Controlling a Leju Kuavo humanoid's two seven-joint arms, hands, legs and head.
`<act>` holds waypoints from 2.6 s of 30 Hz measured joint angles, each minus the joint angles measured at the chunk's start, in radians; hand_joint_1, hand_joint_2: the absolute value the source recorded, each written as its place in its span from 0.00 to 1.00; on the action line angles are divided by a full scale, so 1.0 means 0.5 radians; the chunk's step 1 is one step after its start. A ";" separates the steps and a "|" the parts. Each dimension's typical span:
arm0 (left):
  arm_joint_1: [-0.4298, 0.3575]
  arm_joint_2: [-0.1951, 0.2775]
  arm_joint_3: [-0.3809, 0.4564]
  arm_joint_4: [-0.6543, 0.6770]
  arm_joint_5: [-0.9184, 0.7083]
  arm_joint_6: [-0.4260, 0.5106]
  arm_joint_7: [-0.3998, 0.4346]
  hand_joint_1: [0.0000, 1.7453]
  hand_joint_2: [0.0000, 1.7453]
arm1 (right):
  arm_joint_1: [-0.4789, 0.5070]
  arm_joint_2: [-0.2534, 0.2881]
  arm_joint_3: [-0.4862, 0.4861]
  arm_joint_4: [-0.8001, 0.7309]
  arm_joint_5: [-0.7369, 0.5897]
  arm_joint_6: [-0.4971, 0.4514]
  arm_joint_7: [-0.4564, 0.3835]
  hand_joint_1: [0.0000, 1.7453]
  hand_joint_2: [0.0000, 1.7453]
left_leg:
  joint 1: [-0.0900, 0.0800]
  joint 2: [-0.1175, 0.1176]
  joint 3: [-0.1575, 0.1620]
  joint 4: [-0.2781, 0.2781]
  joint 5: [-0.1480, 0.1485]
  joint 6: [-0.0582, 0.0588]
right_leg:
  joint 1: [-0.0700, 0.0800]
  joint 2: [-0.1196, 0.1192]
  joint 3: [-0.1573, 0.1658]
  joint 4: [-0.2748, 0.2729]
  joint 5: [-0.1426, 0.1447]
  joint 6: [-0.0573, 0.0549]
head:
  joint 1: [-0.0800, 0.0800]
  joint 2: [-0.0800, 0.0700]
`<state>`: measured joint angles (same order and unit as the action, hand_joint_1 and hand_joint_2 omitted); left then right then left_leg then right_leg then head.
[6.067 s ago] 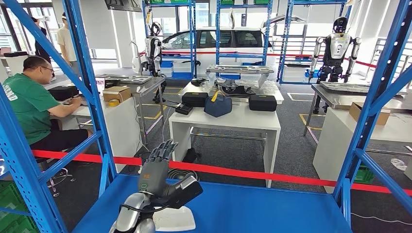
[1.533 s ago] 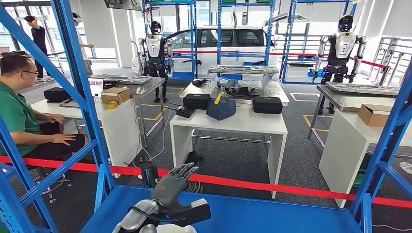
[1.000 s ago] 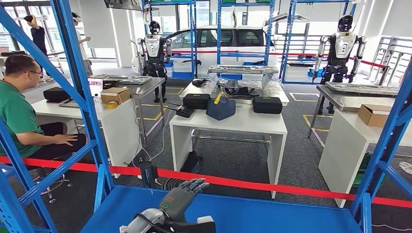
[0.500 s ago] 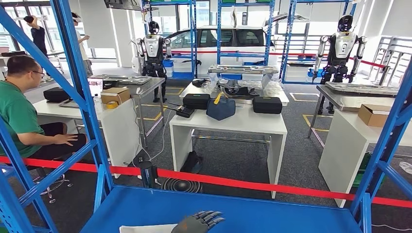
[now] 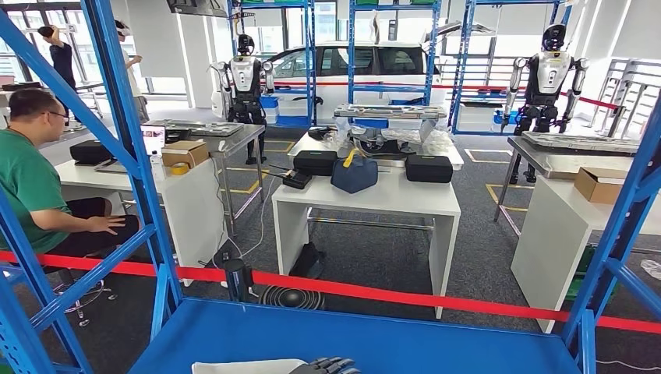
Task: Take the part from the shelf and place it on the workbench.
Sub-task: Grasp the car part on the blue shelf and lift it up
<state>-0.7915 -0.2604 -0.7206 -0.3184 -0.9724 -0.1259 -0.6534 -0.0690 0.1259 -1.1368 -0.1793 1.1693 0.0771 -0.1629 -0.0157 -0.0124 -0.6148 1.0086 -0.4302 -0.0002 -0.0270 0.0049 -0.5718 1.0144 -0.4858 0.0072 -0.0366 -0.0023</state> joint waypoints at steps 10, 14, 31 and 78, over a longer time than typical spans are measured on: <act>0.003 0.064 -0.004 0.047 0.057 0.039 0.227 0.00 1.00 | 0.001 0.000 0.000 0.000 0.019 0.000 0.000 0.00 0.00 | 0.000 0.000 0.000 0.000 0.000 0.000 | 0.000 0.000 0.000 0.000 0.000 0.000 | 0.000 0.000; 0.004 0.083 -0.004 0.062 0.059 0.044 0.295 0.00 1.00 | 0.001 0.000 0.000 0.000 0.026 0.000 0.000 0.00 0.00 | 0.000 0.000 0.000 0.000 0.000 0.000 | 0.000 0.000 0.000 0.000 0.000 0.000 | 0.000 0.000; 0.036 0.180 -0.002 0.130 0.083 0.061 0.653 0.00 1.00 | 0.001 0.000 0.000 0.000 0.039 0.000 0.000 0.00 0.00 | 0.000 0.000 0.000 0.000 0.000 0.000 | 0.000 0.000 0.000 0.000 0.000 0.000 | 0.000 0.000; 0.074 0.229 0.079 0.126 0.085 0.194 0.533 1.00 1.00 | 0.001 -0.001 -0.001 0.000 0.074 0.001 0.000 0.00 0.00 | 0.000 0.000 0.013 -0.001 -0.001 0.000 | 0.000 0.000 0.012 0.000 -0.003 0.001 | 0.000 0.000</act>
<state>-0.7547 -0.1458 -0.6810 -0.2551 -0.9297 -0.0287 -0.3870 -0.0686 0.1255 -1.1372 -0.1793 1.2063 0.0774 -0.1629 -0.0157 -0.0122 -0.6081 1.0080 -0.4306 -0.0003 -0.0271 0.0049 -0.5660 1.0144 -0.4875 0.0077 -0.0366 -0.0023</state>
